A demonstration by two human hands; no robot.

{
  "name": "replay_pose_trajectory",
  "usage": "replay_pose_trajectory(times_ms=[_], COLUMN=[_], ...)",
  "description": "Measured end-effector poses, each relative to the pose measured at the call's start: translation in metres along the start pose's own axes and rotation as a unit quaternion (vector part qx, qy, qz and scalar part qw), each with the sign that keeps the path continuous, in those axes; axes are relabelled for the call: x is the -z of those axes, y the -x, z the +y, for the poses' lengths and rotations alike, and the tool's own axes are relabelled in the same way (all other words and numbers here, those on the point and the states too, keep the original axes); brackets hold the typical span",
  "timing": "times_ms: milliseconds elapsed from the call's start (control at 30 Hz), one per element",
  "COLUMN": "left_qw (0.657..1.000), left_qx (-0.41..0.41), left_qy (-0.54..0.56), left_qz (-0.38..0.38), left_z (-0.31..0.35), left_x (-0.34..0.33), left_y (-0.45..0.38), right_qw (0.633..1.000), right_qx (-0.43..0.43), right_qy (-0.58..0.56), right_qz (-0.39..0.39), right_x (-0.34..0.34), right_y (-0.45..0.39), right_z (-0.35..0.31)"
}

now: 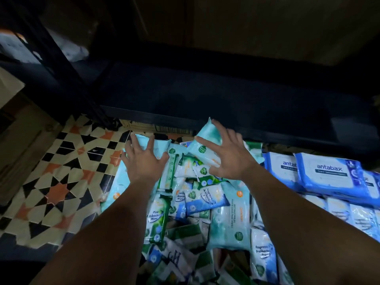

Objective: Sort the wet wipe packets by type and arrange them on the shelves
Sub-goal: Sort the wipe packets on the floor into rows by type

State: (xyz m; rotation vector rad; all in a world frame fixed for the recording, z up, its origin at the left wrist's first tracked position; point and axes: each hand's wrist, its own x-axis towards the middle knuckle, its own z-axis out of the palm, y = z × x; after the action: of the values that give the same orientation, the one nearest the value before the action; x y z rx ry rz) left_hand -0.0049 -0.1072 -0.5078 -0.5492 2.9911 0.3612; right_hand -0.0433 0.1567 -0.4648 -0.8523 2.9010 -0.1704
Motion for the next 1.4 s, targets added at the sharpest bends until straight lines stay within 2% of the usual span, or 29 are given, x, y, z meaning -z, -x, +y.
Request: replay_pose_trajectory(times_ms=[100,200,300,400,500,567,633,733,767,867,1100,1267,1400], left_qw=[0.998,0.983,0.958,0.948,0.961,0.969,0.968,0.958,0.951,0.935,0.945,0.971,0.983], left_qx=[-0.056,-0.155,-0.275,-0.317,-0.261,-0.206,-0.186,-0.203,-0.208,-0.200,-0.163,-0.097,-0.035], left_qy=[0.019,0.045,0.015,-0.012,-0.086,-0.123,-0.155,-0.196,-0.223,-0.280,-0.264,-0.167,-0.078], left_qz=[0.038,0.092,0.083,0.040,-0.013,-0.054,-0.073,-0.048,-0.056,-0.087,-0.108,-0.140,-0.162], left_z=[0.002,0.010,0.019,0.023,0.022,0.020,0.022,0.029,0.032,0.039,0.046,0.051,0.051], left_x=[0.000,0.006,0.004,-0.009,-0.025,-0.033,-0.034,-0.037,-0.037,-0.038,-0.038,-0.028,-0.025], left_y=[0.008,0.032,0.071,0.111,0.143,0.160,0.170,0.173,0.173,0.174,0.167,0.156,0.154], right_qw=[0.999,0.997,0.997,0.997,0.985,0.974,0.964,0.929,0.917,0.893,0.812,0.738,0.684], right_qx=[0.004,-0.004,-0.033,-0.071,-0.119,-0.164,-0.232,-0.364,-0.387,-0.420,-0.485,-0.523,-0.509], right_qy=[0.045,0.052,0.027,-0.002,0.028,0.022,-0.017,-0.073,-0.093,-0.160,-0.323,-0.422,-0.514], right_qz=[-0.017,-0.059,-0.071,-0.015,0.118,0.157,0.130,-0.004,-0.027,-0.009,0.037,0.053,0.095], right_x=[-0.005,-0.006,-0.010,-0.023,-0.038,-0.047,-0.052,-0.065,-0.069,-0.078,-0.077,-0.069,-0.068], right_y=[0.008,0.013,0.030,0.059,0.086,0.098,0.105,0.111,0.114,0.116,0.110,0.116,0.122], right_z=[0.002,-0.002,-0.012,-0.025,-0.036,-0.049,-0.066,-0.089,-0.095,-0.105,-0.094,-0.083,-0.074])
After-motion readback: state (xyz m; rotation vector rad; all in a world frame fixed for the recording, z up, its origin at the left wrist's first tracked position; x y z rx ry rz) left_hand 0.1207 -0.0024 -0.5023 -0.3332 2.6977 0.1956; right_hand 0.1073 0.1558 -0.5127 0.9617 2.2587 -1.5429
